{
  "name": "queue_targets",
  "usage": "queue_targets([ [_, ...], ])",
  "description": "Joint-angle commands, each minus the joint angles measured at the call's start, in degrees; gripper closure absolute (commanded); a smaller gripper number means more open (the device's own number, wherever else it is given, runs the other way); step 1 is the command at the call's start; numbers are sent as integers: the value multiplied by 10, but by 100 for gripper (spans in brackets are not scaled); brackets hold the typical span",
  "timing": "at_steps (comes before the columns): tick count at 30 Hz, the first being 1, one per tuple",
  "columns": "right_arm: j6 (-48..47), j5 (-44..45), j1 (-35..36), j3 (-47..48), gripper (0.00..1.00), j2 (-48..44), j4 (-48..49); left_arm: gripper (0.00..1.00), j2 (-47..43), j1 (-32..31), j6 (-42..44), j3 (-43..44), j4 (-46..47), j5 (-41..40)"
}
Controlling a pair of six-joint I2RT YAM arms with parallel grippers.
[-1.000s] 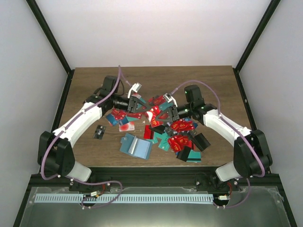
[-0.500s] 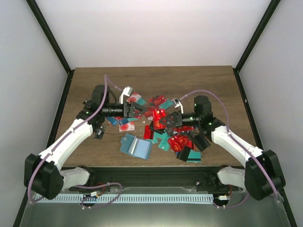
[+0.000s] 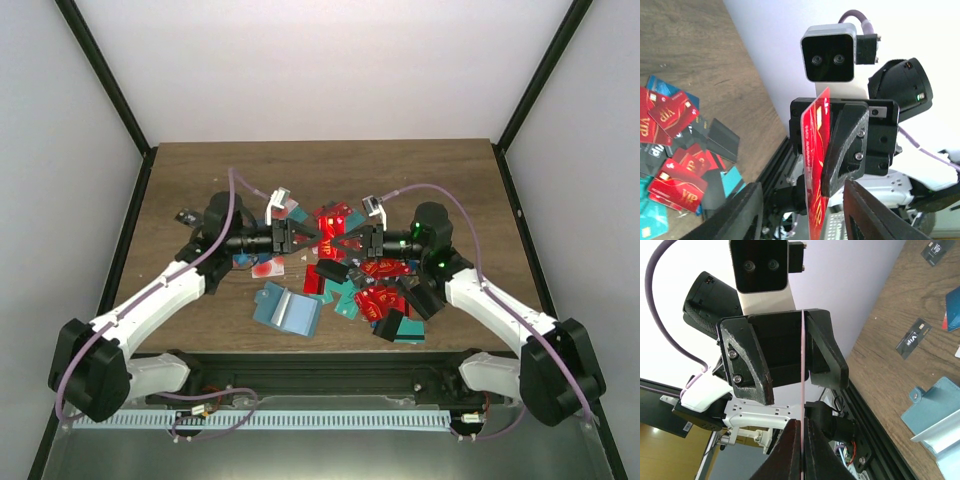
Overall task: Put the credit cards into the card holder
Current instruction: Insert the credit card into the card holder.
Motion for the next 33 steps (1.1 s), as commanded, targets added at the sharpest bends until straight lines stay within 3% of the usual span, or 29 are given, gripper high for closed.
queue_targets([
  [1,14,2,8,12,99,1,35,57,13,-10,-26,4,53,-12],
  [4,17,0,9,11,99,2,40,66,21,-13,-25,6,55,-15],
  [7,18,-3,11,11,99,5,43,92,26,-15,-26,8,56,-17],
  [8,18,-4,11,10,99,6,44,96,26,-16,-25,10,56,-19],
  [11,6,-7,12,11,99,12,21,96,20,-16,-17,15,35,-23],
  [12,-13,-5,12,15,95,15,-3,96,20,-15,-1,25,-2,-27],
  [14,-64,10,12,27,74,20,-98,96,24,-15,63,59,-129,-45],
  [17,-152,47,14,35,59,20,-226,96,17,-16,170,75,-290,-80],
  [23,-202,89,33,-22,57,17,-293,96,-29,-16,227,1,-393,-82],
  [33,-197,169,157,-38,61,92,-291,96,10,-19,269,-62,-472,-155],
])
